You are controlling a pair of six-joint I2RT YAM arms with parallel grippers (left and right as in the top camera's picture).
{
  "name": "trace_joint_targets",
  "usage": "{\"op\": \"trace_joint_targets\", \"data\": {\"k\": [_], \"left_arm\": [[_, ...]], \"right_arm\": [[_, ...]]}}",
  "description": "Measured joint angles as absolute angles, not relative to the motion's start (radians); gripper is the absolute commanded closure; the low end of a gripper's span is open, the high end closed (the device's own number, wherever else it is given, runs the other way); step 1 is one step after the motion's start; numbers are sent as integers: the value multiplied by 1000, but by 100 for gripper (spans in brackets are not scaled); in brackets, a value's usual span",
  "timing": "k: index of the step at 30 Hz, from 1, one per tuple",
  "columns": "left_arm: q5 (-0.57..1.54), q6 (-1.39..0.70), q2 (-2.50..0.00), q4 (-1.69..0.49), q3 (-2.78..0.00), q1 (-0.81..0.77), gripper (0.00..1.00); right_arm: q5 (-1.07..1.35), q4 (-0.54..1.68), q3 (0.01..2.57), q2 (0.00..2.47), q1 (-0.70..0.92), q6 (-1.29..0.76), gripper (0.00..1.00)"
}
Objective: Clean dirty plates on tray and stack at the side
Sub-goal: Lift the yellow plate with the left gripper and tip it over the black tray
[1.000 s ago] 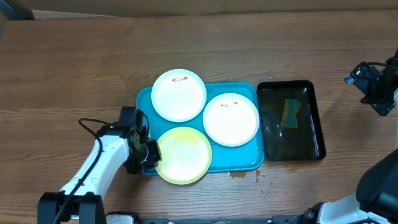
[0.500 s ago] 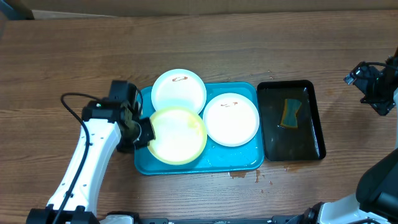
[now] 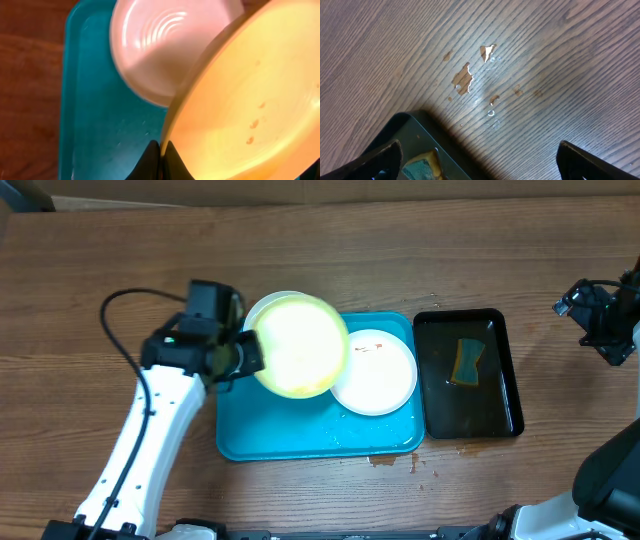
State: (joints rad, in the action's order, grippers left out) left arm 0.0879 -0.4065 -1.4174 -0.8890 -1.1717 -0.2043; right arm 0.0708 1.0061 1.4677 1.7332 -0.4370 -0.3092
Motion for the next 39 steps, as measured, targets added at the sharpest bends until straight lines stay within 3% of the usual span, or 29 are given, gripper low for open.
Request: {"op": "trace_joint_targets", "data": {"k": [10,18,24,31,39], "left_arm": [[-102,-439,-1433,-587,-1174,-521,96],[-323,-374,-1630,-255,-1180,-797,96],[-563,-154,-1736,-35,-1179,-972,96],[-850,270,-1742,258,-1183,-1158,96],[-1002,606,-1742,375,-1183,-1205,96]], "right_arm": [[71,1007,1468,1733,-437,-310,0],[71,1007,1468,1733,-437,-309,0],[71,1007,1468,1733,-437,-309,0],[71,1007,1468,1733,-437,-310,0],[71,1007,1468,1733,-437,-309,0]]}}
